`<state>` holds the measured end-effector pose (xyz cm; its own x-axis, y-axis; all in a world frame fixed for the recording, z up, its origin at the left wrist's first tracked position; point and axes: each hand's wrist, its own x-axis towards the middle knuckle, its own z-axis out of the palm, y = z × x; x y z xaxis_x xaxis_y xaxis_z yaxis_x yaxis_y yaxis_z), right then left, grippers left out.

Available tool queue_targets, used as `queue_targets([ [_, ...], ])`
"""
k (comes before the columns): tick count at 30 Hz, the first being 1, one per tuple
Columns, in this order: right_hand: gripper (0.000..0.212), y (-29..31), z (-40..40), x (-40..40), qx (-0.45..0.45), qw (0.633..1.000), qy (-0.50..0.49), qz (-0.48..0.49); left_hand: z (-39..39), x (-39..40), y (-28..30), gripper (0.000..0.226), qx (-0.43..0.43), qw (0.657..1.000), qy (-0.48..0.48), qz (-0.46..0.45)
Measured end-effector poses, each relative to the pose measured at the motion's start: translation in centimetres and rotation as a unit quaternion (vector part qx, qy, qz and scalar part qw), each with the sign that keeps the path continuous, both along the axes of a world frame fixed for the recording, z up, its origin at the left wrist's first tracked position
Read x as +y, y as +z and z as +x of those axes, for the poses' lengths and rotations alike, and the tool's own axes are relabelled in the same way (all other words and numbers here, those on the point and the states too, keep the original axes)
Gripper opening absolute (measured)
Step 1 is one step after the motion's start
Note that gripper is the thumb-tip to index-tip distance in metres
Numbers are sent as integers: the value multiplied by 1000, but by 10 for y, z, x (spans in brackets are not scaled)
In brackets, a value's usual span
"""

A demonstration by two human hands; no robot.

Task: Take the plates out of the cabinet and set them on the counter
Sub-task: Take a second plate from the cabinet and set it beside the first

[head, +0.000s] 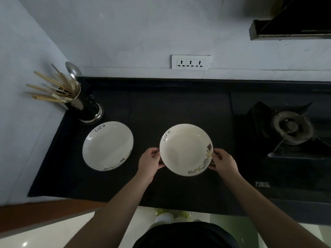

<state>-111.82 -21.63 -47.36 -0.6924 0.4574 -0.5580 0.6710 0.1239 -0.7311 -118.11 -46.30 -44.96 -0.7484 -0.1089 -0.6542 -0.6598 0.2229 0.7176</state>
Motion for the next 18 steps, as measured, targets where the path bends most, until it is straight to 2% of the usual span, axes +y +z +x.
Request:
queue_targets([
  [6,28,-3,-2,-1,13,1000,-20,9,0,2,7,23,18,1000,-12,1],
  [13,29,-3,9,-3,8,999,-26,44,9,-2,18,18,-9,1000,25,13],
  [18,28,19,35,0,4,991,26,128,40,-26,33,23,4,996,-78,-36],
])
